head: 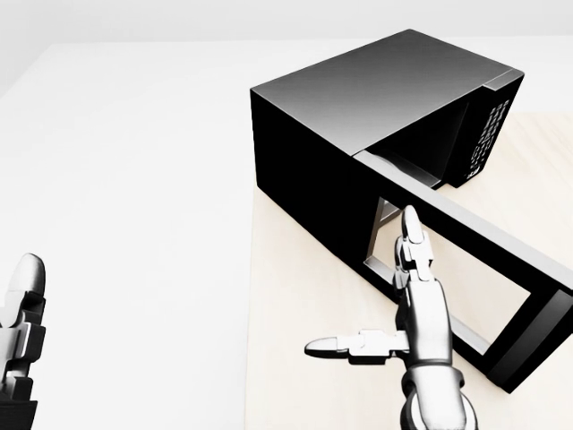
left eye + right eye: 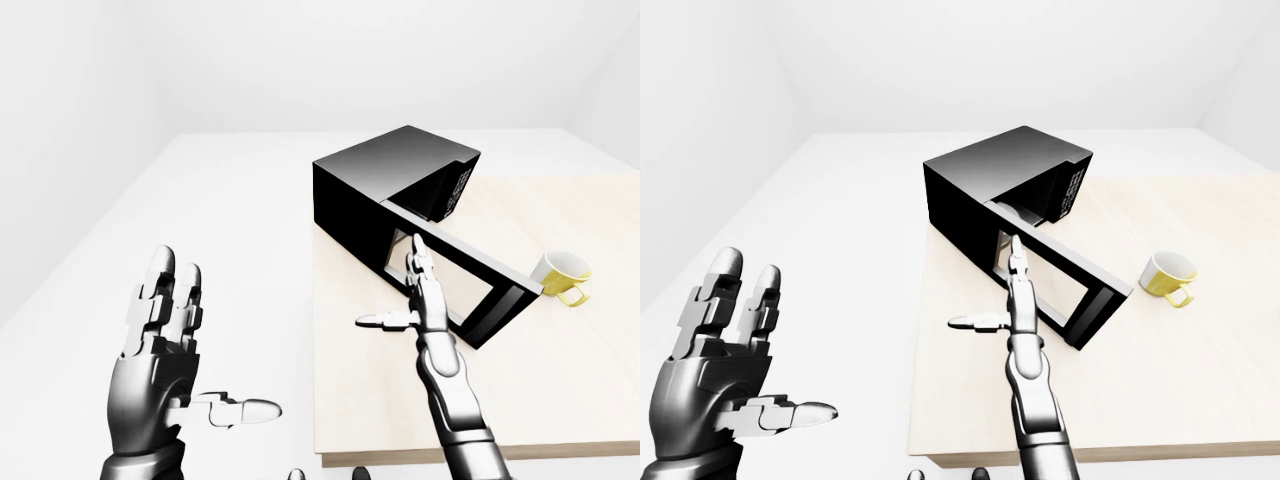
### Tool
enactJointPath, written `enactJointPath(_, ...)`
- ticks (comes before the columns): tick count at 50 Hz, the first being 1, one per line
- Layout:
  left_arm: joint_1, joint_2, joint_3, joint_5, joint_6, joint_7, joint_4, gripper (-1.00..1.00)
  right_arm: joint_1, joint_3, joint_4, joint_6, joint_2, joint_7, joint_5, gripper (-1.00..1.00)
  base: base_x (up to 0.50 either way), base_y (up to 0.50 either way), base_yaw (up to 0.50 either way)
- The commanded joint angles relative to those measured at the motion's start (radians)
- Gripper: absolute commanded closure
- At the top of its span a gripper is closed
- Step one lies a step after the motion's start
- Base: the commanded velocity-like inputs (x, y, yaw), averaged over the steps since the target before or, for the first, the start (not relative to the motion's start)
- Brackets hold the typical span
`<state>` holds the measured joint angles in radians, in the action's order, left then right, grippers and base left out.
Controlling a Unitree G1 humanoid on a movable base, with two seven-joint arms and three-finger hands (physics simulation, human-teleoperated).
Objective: Close the microwave.
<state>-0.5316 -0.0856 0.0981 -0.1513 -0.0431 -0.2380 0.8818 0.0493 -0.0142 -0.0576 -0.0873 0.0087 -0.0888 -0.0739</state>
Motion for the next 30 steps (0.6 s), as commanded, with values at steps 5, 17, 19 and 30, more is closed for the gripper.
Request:
enactJointPath(5,-0.002,0.004,-0.012,0.006,0.014,0.004,-0.011,-1.0,0.078,0.019,-0.099,0.0,-0.003,-0.005,0.028,-1.0,0.0,0.0,0.0)
enactJointPath(17,0.0,0.009,-0.012,0.004,0.009,0.01,-0.008,-1.0,0.125,0.028,-0.082,0.026,-0.01,-0.019,0.035,-1.0,0.0,0.0,0.0)
enactJointPath(19,-0.004,0.009,-0.015,0.004,0.011,0.009,-0.005,-1.0,0.141,0.024,-0.075,0.041,-0.008,-0.023,0.032,-1.0,0.0,0.0,0.0)
enactJointPath(30,-0.007,0.013,-0.017,0.002,0.01,0.012,0.0,-1.0,0.213,0.036,-0.115,0.056,-0.016,-0.034,0.047,-1.0,0.0,0.0,0.0)
